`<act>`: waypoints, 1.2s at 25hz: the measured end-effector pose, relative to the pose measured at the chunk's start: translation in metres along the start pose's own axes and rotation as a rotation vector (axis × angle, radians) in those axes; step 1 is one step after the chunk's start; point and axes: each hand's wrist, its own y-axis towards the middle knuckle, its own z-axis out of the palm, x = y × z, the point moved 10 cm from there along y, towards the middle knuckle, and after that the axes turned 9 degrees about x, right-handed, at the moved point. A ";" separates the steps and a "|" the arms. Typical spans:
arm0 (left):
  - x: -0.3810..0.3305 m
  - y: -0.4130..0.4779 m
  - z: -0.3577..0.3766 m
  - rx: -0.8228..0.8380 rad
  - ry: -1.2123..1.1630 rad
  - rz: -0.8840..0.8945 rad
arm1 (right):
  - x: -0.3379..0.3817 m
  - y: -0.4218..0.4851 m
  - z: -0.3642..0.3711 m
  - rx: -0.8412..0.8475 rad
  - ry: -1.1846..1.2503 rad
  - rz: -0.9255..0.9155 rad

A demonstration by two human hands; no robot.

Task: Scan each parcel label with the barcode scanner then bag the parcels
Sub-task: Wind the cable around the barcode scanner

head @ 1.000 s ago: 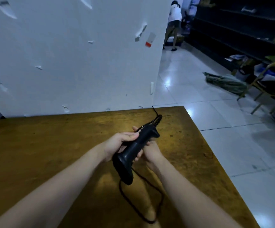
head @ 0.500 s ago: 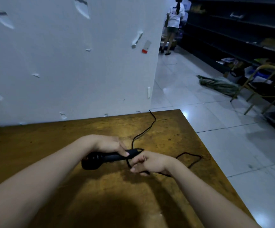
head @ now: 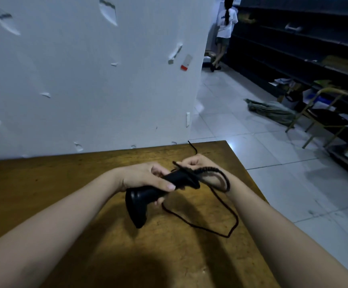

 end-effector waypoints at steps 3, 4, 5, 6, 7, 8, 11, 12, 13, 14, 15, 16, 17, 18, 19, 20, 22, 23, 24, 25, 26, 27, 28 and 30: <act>-0.016 -0.009 -0.033 -0.279 -0.168 0.200 | -0.025 -0.002 0.016 -0.004 0.268 0.046; -0.013 -0.016 -0.052 -0.435 -0.188 0.218 | -0.032 -0.003 0.027 0.001 0.244 0.096; -0.008 -0.022 -0.066 -0.566 -0.141 0.186 | -0.035 -0.001 0.041 0.023 0.164 0.128; -0.003 -0.026 -0.076 -0.660 -0.018 0.116 | -0.031 0.000 0.055 0.067 0.053 0.143; 0.001 -0.027 -0.082 -0.723 0.155 0.030 | -0.023 0.003 0.065 0.114 -0.062 0.148; 0.005 -0.027 -0.086 -0.750 0.354 -0.052 | -0.017 0.005 0.070 0.145 -0.154 0.157; 0.016 -0.024 -0.082 -0.679 0.838 -0.316 | -0.011 0.006 0.059 0.154 -0.282 0.201; 0.023 -0.024 -0.079 -0.618 0.939 -0.408 | -0.014 0.005 0.051 0.142 -0.288 0.226; 0.030 -0.024 -0.076 -0.551 1.022 -0.485 | -0.018 0.004 0.044 0.128 -0.281 0.247; 0.035 -0.024 -0.073 -0.486 1.103 -0.549 | -0.024 0.002 0.037 0.117 -0.252 0.281; 0.040 -0.022 -0.071 -0.439 1.189 -0.606 | -0.029 -0.001 0.033 0.130 -0.211 0.309; 0.044 -0.021 -0.070 -0.418 1.279 -0.657 | -0.030 -0.003 0.032 0.148 -0.178 0.316; 0.046 -0.020 -0.070 -0.415 1.356 -0.707 | -0.027 -0.004 0.030 0.150 -0.186 0.299; 0.048 -0.020 -0.071 -0.421 1.405 -0.750 | -0.022 -0.004 0.025 0.132 -0.218 0.266; 0.050 -0.021 -0.070 -0.423 1.431 -0.771 | -0.015 -0.004 0.018 0.086 -0.272 0.227; 0.053 -0.022 -0.068 -0.414 1.446 -0.755 | -0.006 -0.004 0.007 0.014 -0.344 0.181; 0.060 -0.020 -0.057 -0.341 1.420 -0.672 | 0.011 -0.006 -0.018 -0.162 -0.390 0.084; 0.063 -0.018 -0.051 -0.299 1.386 -0.644 | 0.017 -0.006 -0.029 -0.233 -0.329 0.047; 0.063 -0.015 -0.044 -0.267 1.352 -0.616 | 0.023 -0.006 -0.037 -0.280 -0.254 0.011; 0.062 -0.010 -0.036 -0.240 1.328 -0.593 | 0.028 -0.003 -0.038 -0.276 -0.200 -0.016; 0.058 -0.004 -0.027 -0.215 1.323 -0.561 | 0.034 0.003 -0.033 -0.232 -0.194 -0.041; 0.055 0.002 -0.017 -0.186 1.326 -0.517 | 0.040 0.009 -0.025 -0.179 -0.232 -0.064; 0.050 0.009 -0.006 -0.160 1.326 -0.450 | 0.045 0.016 -0.016 -0.132 -0.273 -0.081; 0.035 0.015 0.016 -0.150 1.302 -0.245 | 0.049 0.027 -0.008 -0.069 -0.301 -0.078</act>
